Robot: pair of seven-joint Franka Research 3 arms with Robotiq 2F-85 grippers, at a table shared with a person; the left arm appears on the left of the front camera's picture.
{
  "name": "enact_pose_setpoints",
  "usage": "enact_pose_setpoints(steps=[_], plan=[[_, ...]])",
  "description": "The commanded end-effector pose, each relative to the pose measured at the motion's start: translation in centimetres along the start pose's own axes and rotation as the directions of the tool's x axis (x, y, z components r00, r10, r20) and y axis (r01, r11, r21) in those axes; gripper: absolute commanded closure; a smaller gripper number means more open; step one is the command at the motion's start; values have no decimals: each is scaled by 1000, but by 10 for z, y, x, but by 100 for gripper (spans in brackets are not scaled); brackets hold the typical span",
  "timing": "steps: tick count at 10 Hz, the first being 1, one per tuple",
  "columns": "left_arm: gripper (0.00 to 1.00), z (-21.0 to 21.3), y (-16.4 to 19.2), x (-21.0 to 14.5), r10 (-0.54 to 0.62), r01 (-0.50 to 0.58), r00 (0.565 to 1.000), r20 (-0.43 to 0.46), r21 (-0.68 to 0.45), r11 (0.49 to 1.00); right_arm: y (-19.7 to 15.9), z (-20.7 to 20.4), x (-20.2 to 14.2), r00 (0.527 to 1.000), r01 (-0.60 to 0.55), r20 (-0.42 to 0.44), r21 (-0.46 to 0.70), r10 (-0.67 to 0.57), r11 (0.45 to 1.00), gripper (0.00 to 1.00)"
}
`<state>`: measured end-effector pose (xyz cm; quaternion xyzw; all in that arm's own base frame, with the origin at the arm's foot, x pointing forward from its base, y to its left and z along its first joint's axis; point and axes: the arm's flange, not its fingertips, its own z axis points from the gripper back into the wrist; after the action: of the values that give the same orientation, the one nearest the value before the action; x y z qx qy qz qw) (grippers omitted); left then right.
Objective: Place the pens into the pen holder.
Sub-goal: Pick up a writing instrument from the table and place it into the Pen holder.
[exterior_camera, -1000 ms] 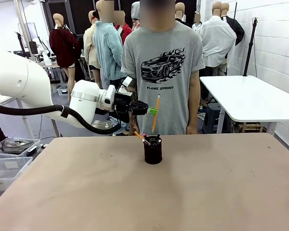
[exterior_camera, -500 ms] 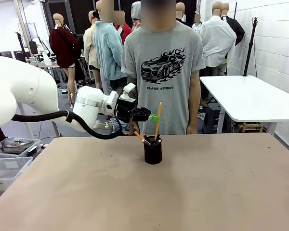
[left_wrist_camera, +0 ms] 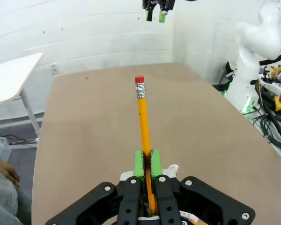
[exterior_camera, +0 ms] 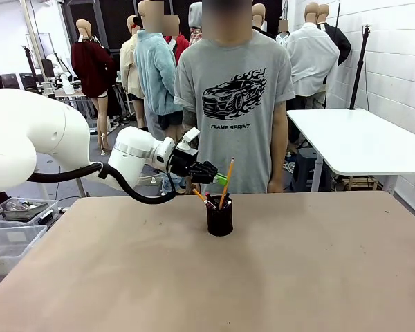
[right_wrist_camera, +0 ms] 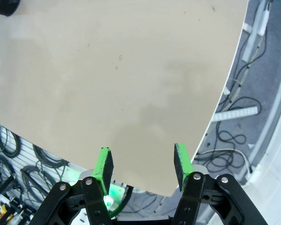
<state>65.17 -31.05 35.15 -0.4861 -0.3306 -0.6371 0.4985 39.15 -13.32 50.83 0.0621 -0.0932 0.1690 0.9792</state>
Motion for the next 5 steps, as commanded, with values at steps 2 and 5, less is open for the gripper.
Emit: enact_pose_setpoints(steps=[2, 5], plan=[[100, 5, 1, -2, 18, -18, 999, -35, -5, 1000, 0, -3, -1, 1000, -2, 0, -15, 2, 1000, 34], [62, 8, -3, -3, 0, 0, 998, -55, -10, 1000, 0, -3, -1, 1000, -2, 0, -15, 2, 1000, 34]])
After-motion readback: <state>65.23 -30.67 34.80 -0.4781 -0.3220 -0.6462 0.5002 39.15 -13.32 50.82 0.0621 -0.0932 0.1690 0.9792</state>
